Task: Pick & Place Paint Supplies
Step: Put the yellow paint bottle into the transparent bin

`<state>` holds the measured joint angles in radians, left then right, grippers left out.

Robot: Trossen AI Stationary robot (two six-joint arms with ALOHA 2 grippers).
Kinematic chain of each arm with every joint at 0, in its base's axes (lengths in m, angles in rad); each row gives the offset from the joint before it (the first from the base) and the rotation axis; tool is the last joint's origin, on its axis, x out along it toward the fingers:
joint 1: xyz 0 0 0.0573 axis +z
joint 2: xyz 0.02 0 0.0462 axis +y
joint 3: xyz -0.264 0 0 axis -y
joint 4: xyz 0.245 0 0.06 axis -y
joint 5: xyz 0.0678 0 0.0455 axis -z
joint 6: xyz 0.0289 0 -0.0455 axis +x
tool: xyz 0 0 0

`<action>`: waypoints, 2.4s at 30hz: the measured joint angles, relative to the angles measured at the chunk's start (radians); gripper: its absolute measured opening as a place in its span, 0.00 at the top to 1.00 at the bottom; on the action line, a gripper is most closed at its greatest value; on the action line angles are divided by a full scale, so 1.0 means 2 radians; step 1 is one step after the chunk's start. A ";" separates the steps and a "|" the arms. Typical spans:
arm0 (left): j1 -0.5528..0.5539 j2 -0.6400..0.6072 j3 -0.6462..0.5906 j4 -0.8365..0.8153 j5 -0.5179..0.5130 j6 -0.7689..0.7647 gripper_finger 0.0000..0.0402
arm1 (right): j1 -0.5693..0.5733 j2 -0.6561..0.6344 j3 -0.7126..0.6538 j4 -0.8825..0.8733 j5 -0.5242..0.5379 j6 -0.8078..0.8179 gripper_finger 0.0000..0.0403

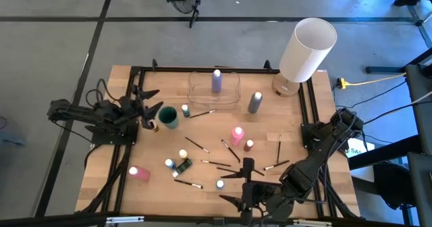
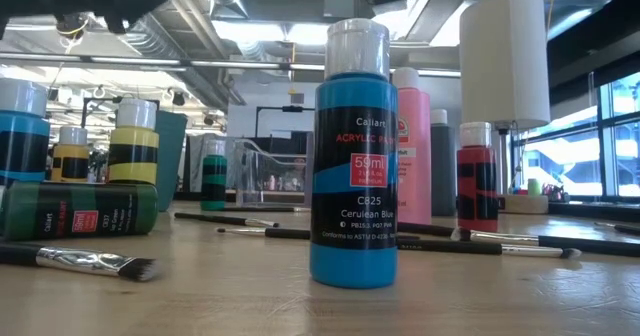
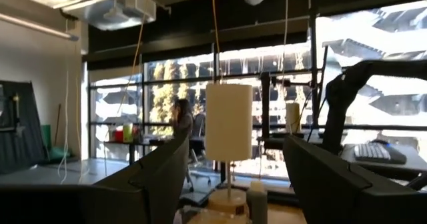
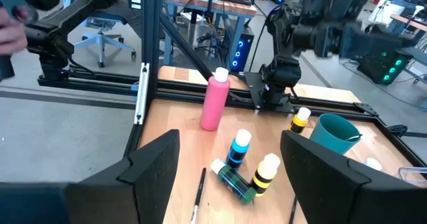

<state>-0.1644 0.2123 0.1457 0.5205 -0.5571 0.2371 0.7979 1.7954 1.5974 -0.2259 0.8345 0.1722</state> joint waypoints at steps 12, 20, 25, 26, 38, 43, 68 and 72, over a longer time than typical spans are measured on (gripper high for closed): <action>-0.059 0.048 0.111 0.000 0.004 -0.015 0.40 | 0.002 0.000 0.000 -0.006 -0.031 0.002 0.35; -0.107 0.180 0.222 -0.060 -0.002 0.013 0.40 | 0.007 0.000 0.000 -0.031 -0.031 0.007 0.35; -0.154 0.262 0.327 -0.252 -0.063 -0.018 0.40 | 0.007 0.000 0.000 -0.046 -0.030 0.015 0.35; -0.164 0.275 0.347 -0.301 -0.075 -0.034 0.40 | 0.007 0.000 0.000 -0.049 -0.031 0.015 0.35; -0.251 0.365 0.503 -0.775 -0.075 -0.339 0.40 | 0.007 0.000 0.000 -0.073 -0.030 0.043 0.35; -0.237 0.379 0.508 -0.910 0.021 -0.370 0.40 | 0.004 0.000 0.000 -0.073 -0.030 0.043 0.35; 0.021 0.441 0.473 -1.045 0.197 -0.541 0.40 | -0.035 0.000 0.000 -0.089 -0.070 0.043 0.35; 0.033 0.471 0.464 -1.042 0.201 -0.510 0.40 | -0.035 0.000 0.000 -0.089 -0.070 0.043 0.35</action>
<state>-0.0985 1.1550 1.0729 -1.5632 -0.1561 -0.7837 0.7269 1.7954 1.5970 -0.4046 0.6941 0.2577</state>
